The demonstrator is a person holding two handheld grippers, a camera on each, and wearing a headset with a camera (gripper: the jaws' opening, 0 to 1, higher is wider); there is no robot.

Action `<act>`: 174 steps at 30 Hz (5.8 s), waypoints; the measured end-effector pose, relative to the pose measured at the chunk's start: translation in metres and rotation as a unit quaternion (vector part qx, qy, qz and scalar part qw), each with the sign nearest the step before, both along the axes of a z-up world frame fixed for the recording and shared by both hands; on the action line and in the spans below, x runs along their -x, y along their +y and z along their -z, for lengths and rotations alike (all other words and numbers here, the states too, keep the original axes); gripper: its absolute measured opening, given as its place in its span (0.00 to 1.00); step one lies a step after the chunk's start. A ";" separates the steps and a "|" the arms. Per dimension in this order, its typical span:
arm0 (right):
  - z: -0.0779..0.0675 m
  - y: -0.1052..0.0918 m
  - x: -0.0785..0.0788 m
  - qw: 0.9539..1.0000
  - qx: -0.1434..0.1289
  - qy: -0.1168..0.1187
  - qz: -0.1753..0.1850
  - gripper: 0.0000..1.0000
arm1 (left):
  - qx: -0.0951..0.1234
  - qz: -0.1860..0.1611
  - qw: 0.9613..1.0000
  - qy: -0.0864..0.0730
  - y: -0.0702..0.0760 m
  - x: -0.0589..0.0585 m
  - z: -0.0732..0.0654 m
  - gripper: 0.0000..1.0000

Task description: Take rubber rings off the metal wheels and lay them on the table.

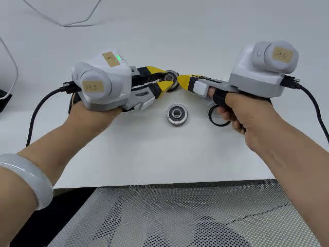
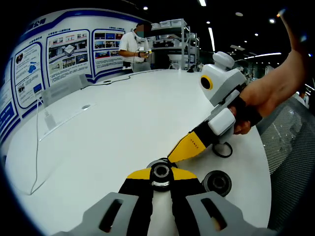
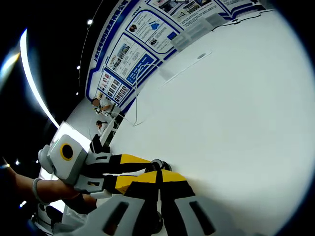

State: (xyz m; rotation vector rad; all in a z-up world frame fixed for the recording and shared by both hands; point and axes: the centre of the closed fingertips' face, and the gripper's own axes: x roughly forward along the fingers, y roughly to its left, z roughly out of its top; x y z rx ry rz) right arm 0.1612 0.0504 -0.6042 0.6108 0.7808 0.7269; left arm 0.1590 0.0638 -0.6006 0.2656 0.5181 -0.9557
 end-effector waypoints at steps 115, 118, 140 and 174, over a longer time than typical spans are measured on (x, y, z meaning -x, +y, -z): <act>0.003 -0.096 0.086 0.992 0.123 0.016 0.002 0.06 | 0.019 -0.034 0.999 0.010 0.043 0.029 -0.012 0.41; 0.004 -0.096 0.087 0.988 0.156 -0.006 -0.021 0.07 | 0.018 -0.034 0.999 0.010 0.043 0.030 -0.013 0.40; -0.018 -0.069 0.052 0.983 0.165 -0.071 -0.038 0.17 | 0.024 -0.024 0.999 0.002 0.026 0.020 -0.017 0.35; -0.003 -0.010 0.015 0.999 0.035 -0.003 -0.003 0.14 | -0.010 -0.003 1.000 -0.002 0.001 0.000 -0.005 0.16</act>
